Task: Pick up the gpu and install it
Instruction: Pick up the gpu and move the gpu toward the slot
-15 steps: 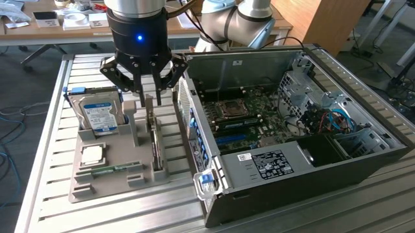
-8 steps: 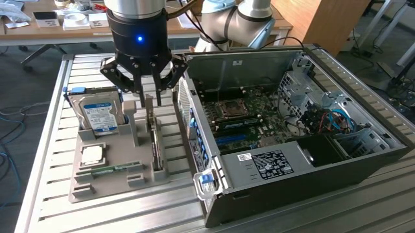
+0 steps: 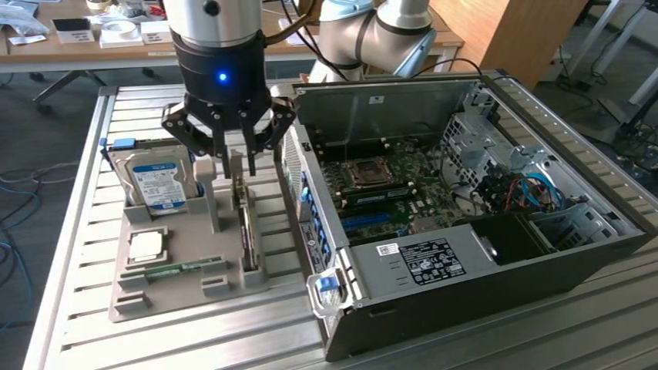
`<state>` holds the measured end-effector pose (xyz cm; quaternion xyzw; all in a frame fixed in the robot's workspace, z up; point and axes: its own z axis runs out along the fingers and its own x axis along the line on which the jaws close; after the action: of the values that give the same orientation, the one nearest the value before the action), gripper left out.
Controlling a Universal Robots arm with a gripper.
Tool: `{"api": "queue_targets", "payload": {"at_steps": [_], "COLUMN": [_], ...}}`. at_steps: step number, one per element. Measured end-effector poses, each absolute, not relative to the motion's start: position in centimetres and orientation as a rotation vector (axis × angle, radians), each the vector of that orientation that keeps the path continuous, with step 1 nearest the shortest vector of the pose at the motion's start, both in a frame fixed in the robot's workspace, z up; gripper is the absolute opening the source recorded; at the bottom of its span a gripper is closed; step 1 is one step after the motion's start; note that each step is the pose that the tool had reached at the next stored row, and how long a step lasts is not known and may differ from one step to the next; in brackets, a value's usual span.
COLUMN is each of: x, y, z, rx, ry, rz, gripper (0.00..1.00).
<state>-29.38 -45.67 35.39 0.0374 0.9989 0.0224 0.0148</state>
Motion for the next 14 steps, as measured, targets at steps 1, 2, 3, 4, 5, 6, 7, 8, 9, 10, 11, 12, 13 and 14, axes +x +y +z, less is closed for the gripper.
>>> {"api": "queue_targets", "payload": {"at_steps": [1, 2, 3, 4, 5, 6, 7, 8, 9, 10, 11, 12, 13, 14], "x": [-29.4, -29.4, -29.4, -29.4, -29.4, -29.5, -29.5, -29.5, -29.5, -29.5, -29.5, -29.5, -29.5, -29.5], "y": [-45.7, -45.7, -45.7, -45.7, -45.7, -45.7, -45.7, -45.7, -45.7, -45.7, -45.7, -45.7, -45.7, -45.7], "z": [35.2, 35.0, 34.8, 34.7, 34.5, 34.3, 34.1, 33.9, 33.7, 33.6, 33.4, 33.3, 33.2, 33.2], "rx": [0.116, 0.116, 0.116, 0.116, 0.117, 0.117, 0.116, 0.116, 0.116, 0.116, 0.116, 0.116, 0.116, 0.116], "ry": [3.109, 3.109, 3.109, 3.109, 3.109, 3.109, 3.109, 3.109, 3.109, 3.109, 3.109, 3.109, 3.109, 3.109], "rz": [0.070, 0.070, 0.070, 0.070, 0.070, 0.070, 0.070, 0.070, 0.070, 0.070, 0.070, 0.070, 0.070, 0.070], "gripper": [0.36, 0.36, 0.36, 0.36, 0.36, 0.36, 0.36, 0.36, 0.36, 0.36, 0.36, 0.36, 0.36, 0.36]}}
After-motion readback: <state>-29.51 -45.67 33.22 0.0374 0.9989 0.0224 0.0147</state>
